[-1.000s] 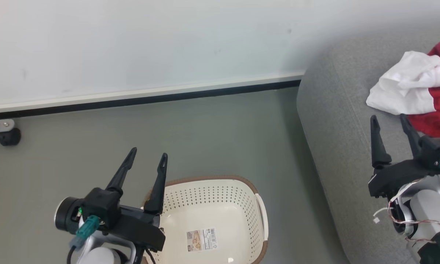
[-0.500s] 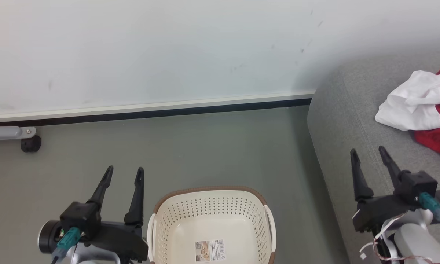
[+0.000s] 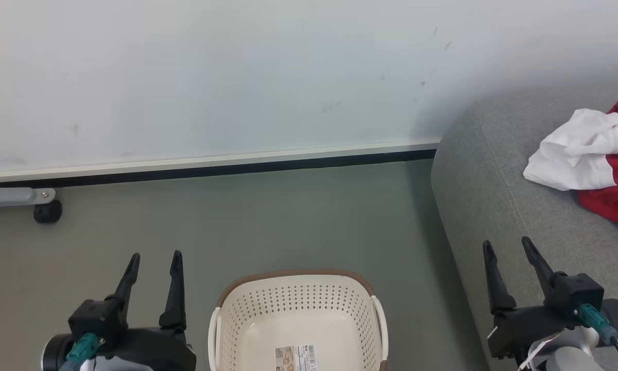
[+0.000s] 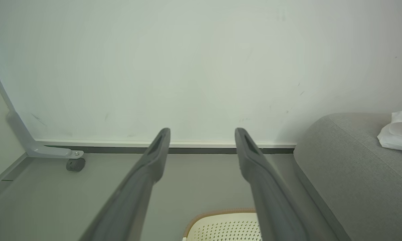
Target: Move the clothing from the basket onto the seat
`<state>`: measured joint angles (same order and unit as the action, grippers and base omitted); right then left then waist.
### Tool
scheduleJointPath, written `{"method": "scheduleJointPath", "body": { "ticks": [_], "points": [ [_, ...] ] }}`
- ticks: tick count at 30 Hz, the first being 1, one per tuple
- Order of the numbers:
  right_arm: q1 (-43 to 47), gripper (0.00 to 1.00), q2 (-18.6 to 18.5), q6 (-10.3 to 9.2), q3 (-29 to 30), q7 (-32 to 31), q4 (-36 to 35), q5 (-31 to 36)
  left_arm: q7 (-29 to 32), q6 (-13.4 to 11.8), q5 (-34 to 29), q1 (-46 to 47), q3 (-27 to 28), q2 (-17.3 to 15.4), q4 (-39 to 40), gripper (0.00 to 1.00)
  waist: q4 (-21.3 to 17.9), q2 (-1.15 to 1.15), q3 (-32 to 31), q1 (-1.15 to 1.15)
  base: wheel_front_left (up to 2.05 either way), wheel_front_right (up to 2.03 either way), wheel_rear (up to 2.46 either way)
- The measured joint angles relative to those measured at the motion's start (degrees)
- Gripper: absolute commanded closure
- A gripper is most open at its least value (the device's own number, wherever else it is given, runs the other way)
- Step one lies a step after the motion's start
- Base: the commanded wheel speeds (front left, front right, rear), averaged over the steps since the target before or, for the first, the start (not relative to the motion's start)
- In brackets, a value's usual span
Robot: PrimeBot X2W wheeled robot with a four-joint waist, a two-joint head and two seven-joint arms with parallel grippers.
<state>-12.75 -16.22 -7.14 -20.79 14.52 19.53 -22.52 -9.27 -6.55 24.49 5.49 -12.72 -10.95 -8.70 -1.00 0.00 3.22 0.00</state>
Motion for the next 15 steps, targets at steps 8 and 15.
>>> {"method": "scheduleJointPath", "body": {
  "ticks": [8, 15],
  "points": [
    [1.9, 0.0, 0.6, 0.0, 2.5, -0.4, -1.4, 1.6, -0.4, -0.1, -0.1, -0.8, 1.0, 0.4, -0.4, 0.0, 0.1, 0.0, -0.3, 0.0, 0.0, 0.0, 0.0],
    [2.7, 0.0, 1.3, 0.0, 4.0, -1.4, -3.0, 3.2, -0.4, -0.3, -0.4, -1.2, 1.2, 0.5, -1.4, 0.0, 0.1, 0.0, -0.5, 0.0, 0.0, 0.0, 0.0]
  ]
}}
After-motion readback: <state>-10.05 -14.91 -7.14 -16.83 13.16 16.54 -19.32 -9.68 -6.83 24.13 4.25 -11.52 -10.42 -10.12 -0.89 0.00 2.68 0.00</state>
